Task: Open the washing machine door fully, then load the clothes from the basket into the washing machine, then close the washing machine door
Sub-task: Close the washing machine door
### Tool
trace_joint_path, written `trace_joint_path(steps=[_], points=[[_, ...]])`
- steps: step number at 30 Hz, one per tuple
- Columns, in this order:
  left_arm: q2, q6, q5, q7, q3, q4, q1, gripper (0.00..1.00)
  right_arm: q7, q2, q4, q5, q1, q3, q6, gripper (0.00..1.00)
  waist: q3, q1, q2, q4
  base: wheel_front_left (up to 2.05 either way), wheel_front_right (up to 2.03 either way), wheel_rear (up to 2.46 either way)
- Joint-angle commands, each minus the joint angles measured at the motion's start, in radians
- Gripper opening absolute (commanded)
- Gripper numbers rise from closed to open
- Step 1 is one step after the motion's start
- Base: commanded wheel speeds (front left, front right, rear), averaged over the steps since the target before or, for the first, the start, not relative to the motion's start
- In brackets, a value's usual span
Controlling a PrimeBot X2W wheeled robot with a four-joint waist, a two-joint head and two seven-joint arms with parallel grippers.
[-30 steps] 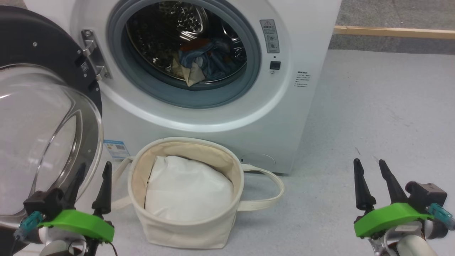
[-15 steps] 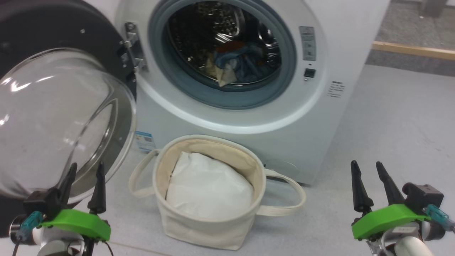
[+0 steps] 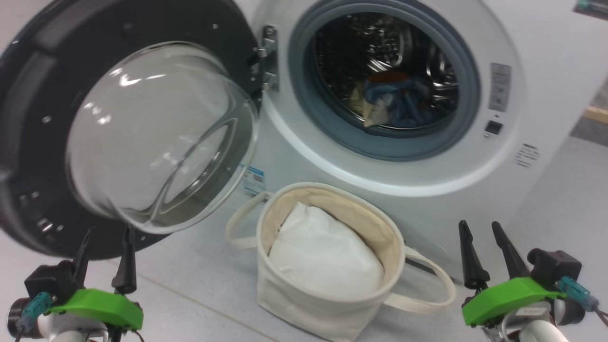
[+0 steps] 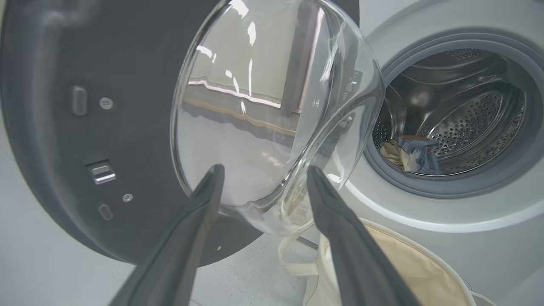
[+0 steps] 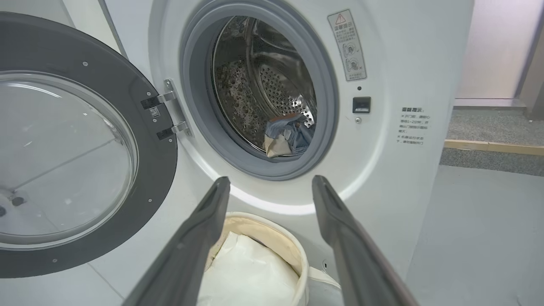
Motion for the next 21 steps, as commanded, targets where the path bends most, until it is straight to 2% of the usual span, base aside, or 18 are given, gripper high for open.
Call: trace_joint_path(steps=[1, 7, 21], points=[[0.025, 0.000, 0.008, -0.012, 0.034, -0.030, -0.026, 1.00, -0.012, -0.004, -0.026, 0.007, -0.007, 0.015, 0.007, 1.00, -0.012, 0.0000, 0.0000, 0.043, 0.00, 0.00, 0.00], [0.031, 0.004, 0.007, -0.012, 0.043, -0.032, -0.028, 1.00, -0.012, 0.007, -0.028, 0.009, -0.010, 0.019, 0.007, 1.00, -0.004, 0.0000, 0.0000, 0.102, 0.00, 0.00, 0.00], [0.031, 0.014, -0.015, -0.012, 0.101, -0.088, 0.014, 1.00, -0.012, 0.001, 0.004, 0.028, -0.103, 0.091, 0.007, 1.00, 0.042, 0.0000, 0.0000, 0.142, 0.00, 0.00, 0.00]])
